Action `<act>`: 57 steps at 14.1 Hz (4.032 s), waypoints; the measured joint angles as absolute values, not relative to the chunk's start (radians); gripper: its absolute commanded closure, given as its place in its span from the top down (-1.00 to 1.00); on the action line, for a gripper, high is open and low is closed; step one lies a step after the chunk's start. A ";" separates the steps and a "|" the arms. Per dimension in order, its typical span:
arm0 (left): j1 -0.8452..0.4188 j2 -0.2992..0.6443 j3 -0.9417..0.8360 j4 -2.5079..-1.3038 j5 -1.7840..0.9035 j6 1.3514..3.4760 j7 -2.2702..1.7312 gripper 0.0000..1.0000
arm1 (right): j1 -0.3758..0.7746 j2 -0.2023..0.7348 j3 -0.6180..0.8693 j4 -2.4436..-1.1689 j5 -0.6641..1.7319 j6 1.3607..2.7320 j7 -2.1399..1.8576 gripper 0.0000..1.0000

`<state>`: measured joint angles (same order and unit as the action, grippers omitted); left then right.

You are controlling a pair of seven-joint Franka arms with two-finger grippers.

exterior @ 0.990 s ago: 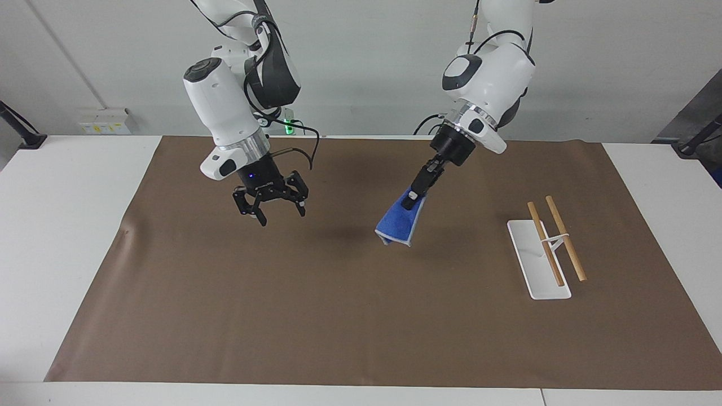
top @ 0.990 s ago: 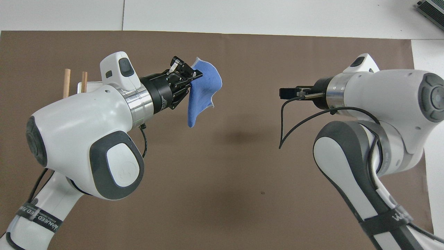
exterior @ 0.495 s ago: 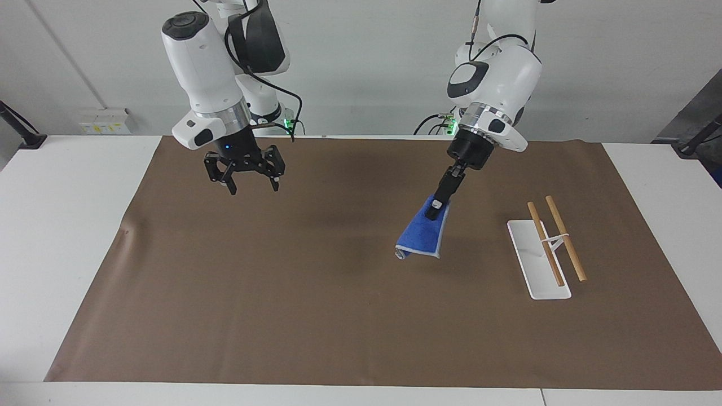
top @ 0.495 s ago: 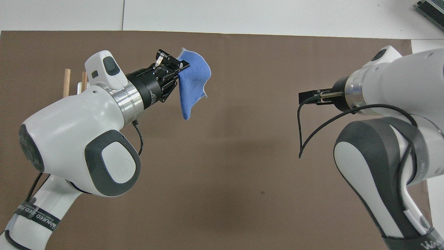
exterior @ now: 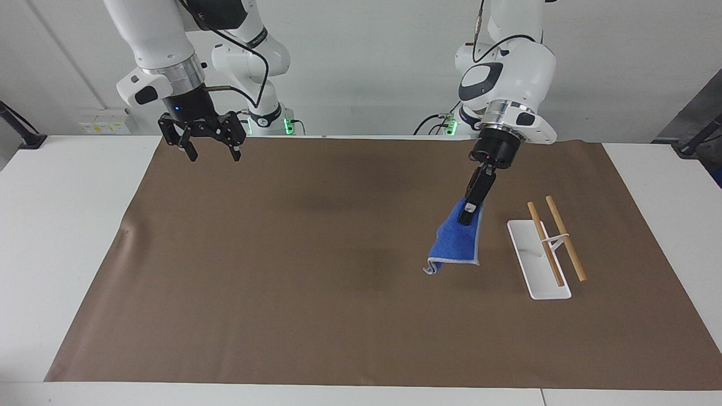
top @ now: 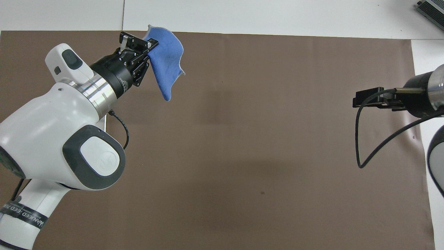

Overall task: Right arm passes towel to left arm to hang
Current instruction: 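Carry the towel toward the sticks while the right gripper withdraws, then drape the towel over the wooden sticks with the left gripper, then open the left gripper and release the towel onto the sticks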

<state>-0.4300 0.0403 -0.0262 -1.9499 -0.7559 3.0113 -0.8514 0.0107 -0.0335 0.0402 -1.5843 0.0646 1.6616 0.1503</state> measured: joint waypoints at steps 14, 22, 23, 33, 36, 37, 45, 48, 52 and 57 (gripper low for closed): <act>-0.332 0.020 -0.026 -1.987 -0.756 2.937 -0.674 -1.00 | 0.062 -0.050 -0.094 -1.545 0.008 1.540 0.115 1.00; -0.189 -0.031 -0.025 -2.113 -0.756 2.930 -0.702 -1.00 | 0.128 -0.050 -0.132 -1.549 0.006 1.530 0.115 1.00; -0.170 -0.031 -0.025 -2.120 -0.756 2.930 -0.720 -1.00 | 0.127 -0.050 -0.132 -1.549 0.006 1.528 0.115 1.00; -0.014 -0.032 -0.025 -2.187 -0.756 2.930 -0.756 -1.00 | 0.139 -0.051 -0.140 -1.553 0.006 1.512 0.115 1.00; 0.032 -0.032 -0.024 -2.190 -0.756 2.929 -0.756 -1.00 | 0.139 -0.051 -0.150 -1.553 0.006 1.512 0.115 1.00; 0.035 -0.032 -0.025 -2.191 -0.756 2.929 -0.759 -1.00 | 0.138 -0.051 -0.150 -1.554 0.006 1.512 0.115 1.00; 0.120 -0.031 -0.024 -2.208 -0.756 2.928 -0.829 -1.00 | 0.097 -0.051 -0.126 -1.560 0.006 1.511 0.115 1.00; 0.122 -0.031 -0.029 -2.228 -0.756 2.927 -0.837 -1.00 | 0.094 -0.056 -0.121 -1.560 0.006 1.511 0.115 1.00; 0.122 -0.030 -0.031 -2.248 -0.756 2.927 -0.891 -0.09 | 0.090 -0.077 -0.120 -1.560 0.006 1.511 0.115 1.00; 0.159 -0.030 -0.026 -2.247 -0.756 2.928 -0.955 0.16 | 0.088 -0.085 -0.115 -1.565 0.006 1.502 0.113 1.00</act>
